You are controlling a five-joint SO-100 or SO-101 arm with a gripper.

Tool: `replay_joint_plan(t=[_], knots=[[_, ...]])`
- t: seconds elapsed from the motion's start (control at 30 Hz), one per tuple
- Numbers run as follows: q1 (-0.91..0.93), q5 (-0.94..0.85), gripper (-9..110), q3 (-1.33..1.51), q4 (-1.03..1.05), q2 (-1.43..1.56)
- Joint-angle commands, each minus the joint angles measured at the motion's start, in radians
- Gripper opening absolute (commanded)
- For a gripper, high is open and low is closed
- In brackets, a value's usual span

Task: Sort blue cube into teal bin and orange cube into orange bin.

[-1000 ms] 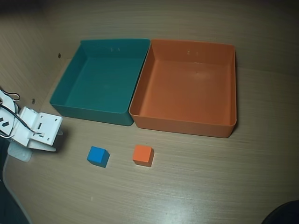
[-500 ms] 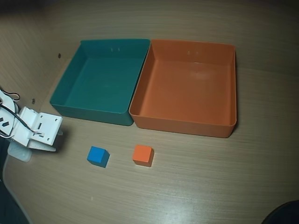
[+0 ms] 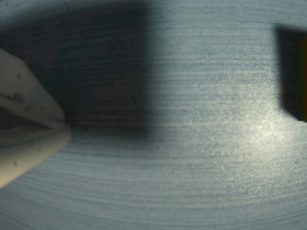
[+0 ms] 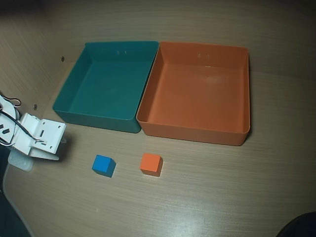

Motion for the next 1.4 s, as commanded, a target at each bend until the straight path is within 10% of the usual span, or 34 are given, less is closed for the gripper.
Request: replay_joint_plan(t=[0.0, 0.87, 1.37], knots=[[0.000, 0.000, 17, -0.058, -0.008, -0.006], [0.000, -0.002, 17, -0.075, -0.008, -0.021], [-0.003, -0.003, 18, -0.400, -0.367, -0.785]])
